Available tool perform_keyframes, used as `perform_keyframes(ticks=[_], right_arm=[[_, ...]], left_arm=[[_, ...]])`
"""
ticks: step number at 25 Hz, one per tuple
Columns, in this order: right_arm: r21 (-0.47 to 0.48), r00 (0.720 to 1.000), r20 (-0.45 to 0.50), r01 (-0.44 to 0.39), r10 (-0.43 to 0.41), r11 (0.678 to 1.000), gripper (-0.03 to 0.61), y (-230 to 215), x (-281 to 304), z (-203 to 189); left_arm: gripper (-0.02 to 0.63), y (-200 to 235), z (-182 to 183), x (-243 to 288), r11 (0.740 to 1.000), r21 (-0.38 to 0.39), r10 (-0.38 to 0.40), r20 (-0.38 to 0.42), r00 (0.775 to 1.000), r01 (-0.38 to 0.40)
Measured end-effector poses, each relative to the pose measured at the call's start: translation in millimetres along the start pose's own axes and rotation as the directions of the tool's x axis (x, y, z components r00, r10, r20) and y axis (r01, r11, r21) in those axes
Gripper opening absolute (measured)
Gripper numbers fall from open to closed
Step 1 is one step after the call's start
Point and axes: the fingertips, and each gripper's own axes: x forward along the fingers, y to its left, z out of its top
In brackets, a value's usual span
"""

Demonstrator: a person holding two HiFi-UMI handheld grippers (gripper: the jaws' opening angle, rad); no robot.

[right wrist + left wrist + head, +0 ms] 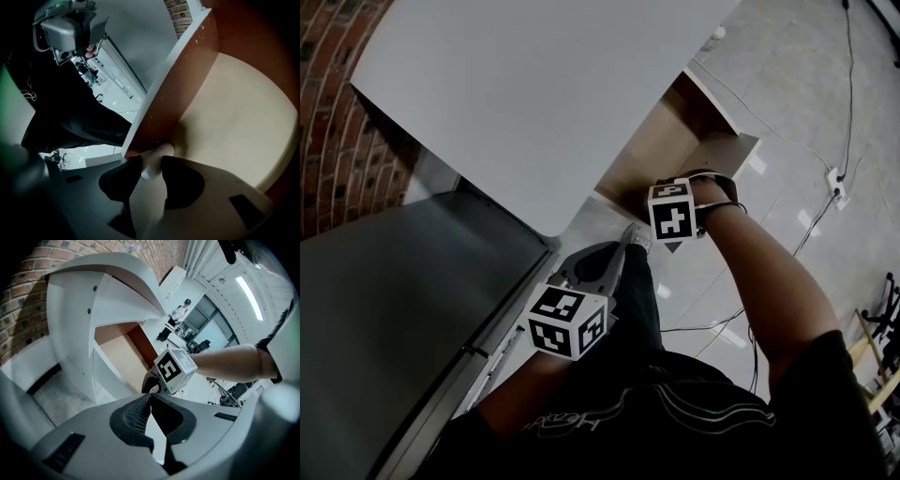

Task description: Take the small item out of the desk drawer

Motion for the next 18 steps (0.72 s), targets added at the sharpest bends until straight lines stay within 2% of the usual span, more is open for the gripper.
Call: perform_keyframes(ticks=[5, 11, 18], right_arm=[[-0.037, 0.999, -0.008, 0.039, -0.040, 0.999, 0.150, 6.6, -15.7, -1.4], [-0.005, 0.992, 0.059, 0.112, -0.111, 0.994, 0.150, 21.6, -51.3, 2.0], [0.078, 0.962, 0.166, 0.208, -0.218, 0.975, 0.149, 59.6, -113.8, 13.3]], left_arm=[[0.023, -3.6, 0.5, 0.3, 1.000, 0.013, 0.001, -0.005, 1.000, -0.001], [0.023, -24.7, 7.8, -10.2, 0.999, 0.048, -0.004, 0.007, 1.000, 0.004], [0.023, -56.1, 2.8, -41.2, 0.997, 0.077, -0.018, 0.030, 0.999, 0.015]])
